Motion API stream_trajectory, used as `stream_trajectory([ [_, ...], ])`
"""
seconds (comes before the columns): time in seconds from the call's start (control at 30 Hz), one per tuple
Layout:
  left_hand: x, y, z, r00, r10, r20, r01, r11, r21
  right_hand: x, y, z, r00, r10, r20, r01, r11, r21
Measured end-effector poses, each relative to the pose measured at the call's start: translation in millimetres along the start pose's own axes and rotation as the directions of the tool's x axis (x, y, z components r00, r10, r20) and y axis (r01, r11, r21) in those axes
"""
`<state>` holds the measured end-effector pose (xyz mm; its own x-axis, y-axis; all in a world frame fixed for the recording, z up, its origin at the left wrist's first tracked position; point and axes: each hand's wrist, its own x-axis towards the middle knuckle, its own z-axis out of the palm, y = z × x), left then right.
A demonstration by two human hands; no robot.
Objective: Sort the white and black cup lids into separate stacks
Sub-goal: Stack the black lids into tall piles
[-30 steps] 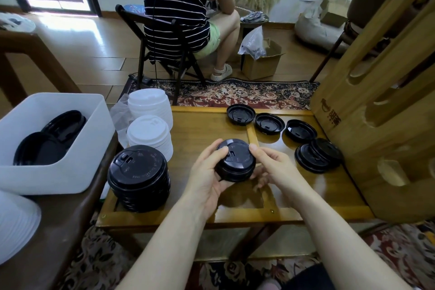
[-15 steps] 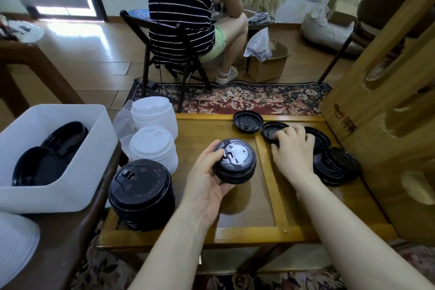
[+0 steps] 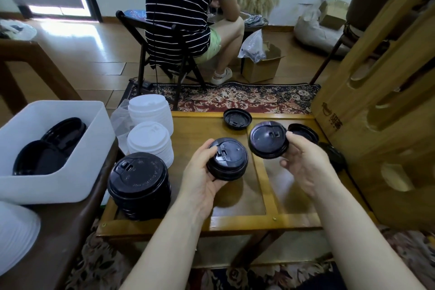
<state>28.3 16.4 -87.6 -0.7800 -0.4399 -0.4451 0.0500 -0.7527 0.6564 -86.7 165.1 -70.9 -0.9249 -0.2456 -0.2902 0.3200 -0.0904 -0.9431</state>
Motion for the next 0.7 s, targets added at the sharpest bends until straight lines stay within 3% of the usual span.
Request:
stream_trajectory([
  [0.07, -2, -2, 1, 1.000, 0.002, -0.005, -0.002, 1.000, -0.002, -8, 3, 0, 0.990, 0.089, 0.111, -0.105, 0.985, 0.140],
  [0.23, -7, -9, 3, 1.000, 0.000, -0.001, 0.000, 1.000, -0.001, -24, 11, 14, 0.939, 0.188, 0.287, -0.245, 0.953, 0.178],
  [0.43, -5, -8, 1, 1.000, -0.005, 0.008, 0.005, 1.000, -0.011, -22, 20, 21, 0.967, 0.160, 0.199, -0.168, 0.986, 0.022],
  [0.7, -4, -10, 2, 0.999, -0.024, 0.021, 0.024, 1.000, 0.006, -21, 22, 22, 0.977, 0.073, 0.198, -0.075, 0.997, -0.001],
])
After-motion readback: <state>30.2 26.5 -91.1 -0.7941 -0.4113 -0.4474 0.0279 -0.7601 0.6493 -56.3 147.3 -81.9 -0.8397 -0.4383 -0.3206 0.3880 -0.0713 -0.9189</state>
